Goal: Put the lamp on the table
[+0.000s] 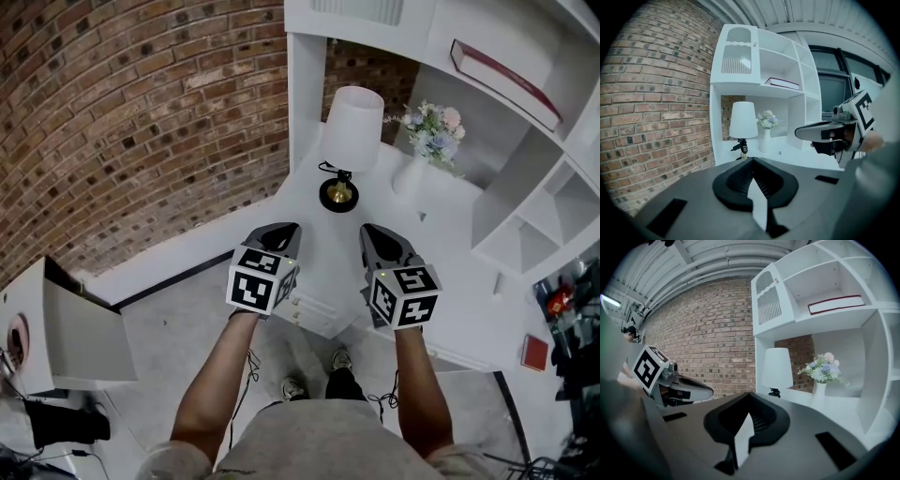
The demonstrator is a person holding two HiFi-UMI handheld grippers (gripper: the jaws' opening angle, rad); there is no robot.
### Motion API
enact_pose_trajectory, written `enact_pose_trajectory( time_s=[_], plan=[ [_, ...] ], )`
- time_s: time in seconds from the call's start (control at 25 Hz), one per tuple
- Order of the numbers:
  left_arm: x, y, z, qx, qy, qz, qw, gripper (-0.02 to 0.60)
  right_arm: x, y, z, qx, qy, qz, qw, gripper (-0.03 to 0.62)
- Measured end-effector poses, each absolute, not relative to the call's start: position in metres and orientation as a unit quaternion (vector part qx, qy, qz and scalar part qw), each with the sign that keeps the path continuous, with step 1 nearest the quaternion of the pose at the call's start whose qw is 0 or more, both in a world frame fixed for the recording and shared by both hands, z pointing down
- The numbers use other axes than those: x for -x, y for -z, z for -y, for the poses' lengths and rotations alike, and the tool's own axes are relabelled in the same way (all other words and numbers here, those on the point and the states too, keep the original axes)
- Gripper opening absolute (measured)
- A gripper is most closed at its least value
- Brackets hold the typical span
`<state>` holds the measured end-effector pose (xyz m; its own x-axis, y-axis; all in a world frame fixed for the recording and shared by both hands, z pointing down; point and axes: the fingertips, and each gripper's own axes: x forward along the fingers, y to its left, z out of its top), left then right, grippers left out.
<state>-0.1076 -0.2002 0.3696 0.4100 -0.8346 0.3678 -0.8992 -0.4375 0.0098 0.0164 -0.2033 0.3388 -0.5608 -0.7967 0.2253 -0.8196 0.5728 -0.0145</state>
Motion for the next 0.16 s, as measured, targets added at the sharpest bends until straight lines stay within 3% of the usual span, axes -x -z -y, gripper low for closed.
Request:
enact_pose_trajectory(
  time_s=[0.16],
  plan=[
    [0.1071,-0.3694,0.1984,-0.835,-0.156,0.517,0.108,-0.005,-0.0151,-0.3369,0.2008,-0.457,-0.055,0.882,0.098,0.003]
  ],
)
